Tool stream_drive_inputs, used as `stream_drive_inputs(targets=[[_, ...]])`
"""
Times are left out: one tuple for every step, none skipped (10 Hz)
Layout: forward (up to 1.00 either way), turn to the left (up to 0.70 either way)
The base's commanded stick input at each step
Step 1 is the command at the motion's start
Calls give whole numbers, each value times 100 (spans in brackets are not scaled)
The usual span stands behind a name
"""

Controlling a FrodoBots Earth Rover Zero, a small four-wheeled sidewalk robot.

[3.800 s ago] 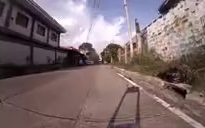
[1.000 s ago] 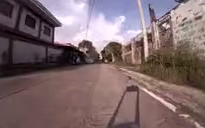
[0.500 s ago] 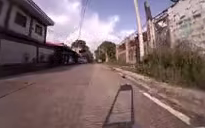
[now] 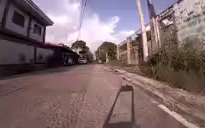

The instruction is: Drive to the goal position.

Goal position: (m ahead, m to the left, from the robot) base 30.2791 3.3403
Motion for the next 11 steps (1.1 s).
stream_drive_inputs(targets=[[100, 0], [100, 0], [100, 0], [100, 0], [100, 0], [100, 0], [100, 0], [100, 0], [100, 0], [100, 0], [100, 0]])
